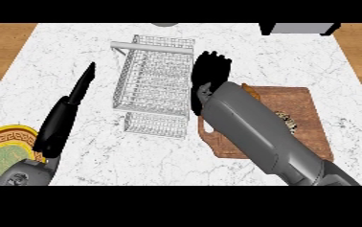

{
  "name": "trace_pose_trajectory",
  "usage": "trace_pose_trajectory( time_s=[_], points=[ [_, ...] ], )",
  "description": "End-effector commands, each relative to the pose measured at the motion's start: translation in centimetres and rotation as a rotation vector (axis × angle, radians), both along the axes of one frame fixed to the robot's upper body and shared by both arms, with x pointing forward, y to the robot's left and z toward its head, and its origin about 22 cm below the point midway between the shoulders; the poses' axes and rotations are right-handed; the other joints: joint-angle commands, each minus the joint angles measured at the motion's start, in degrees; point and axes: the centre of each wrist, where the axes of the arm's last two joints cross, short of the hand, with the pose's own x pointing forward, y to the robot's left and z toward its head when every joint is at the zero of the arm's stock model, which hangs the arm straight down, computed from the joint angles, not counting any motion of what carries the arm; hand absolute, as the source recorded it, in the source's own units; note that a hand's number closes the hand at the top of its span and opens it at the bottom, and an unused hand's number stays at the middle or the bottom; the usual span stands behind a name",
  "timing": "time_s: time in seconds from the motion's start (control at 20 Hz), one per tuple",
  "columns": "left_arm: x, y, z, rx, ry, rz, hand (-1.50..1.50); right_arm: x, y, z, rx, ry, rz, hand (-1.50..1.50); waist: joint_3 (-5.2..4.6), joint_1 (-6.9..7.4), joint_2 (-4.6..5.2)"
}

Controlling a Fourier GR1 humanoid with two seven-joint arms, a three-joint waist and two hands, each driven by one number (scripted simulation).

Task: Pick the croissant from the cutting board and place it in the tiered basket

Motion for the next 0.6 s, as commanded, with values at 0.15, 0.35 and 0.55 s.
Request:
trace_pose_trajectory(
  time_s=[0.15,0.35,0.55],
  points=[
    [-0.4,-0.3,-0.7,-0.001,0.003,-0.002,0.0,0.3,1.0,-3.5,-0.236,0.091,-0.241,-1.5,0.01,-0.07,0.03],
    [-0.2,1.3,0.8,0.001,0.007,0.006,0.0,1.0,-0.6,-4.4,-0.256,0.112,-0.242,-1.5,0.06,-0.13,-0.06],
    [0.1,0.6,0.0,0.003,-0.002,0.01,0.0,0.9,-0.4,-4.3,-0.272,0.17,-0.237,-1.5,0.05,-0.88,-0.08]
  ],
)
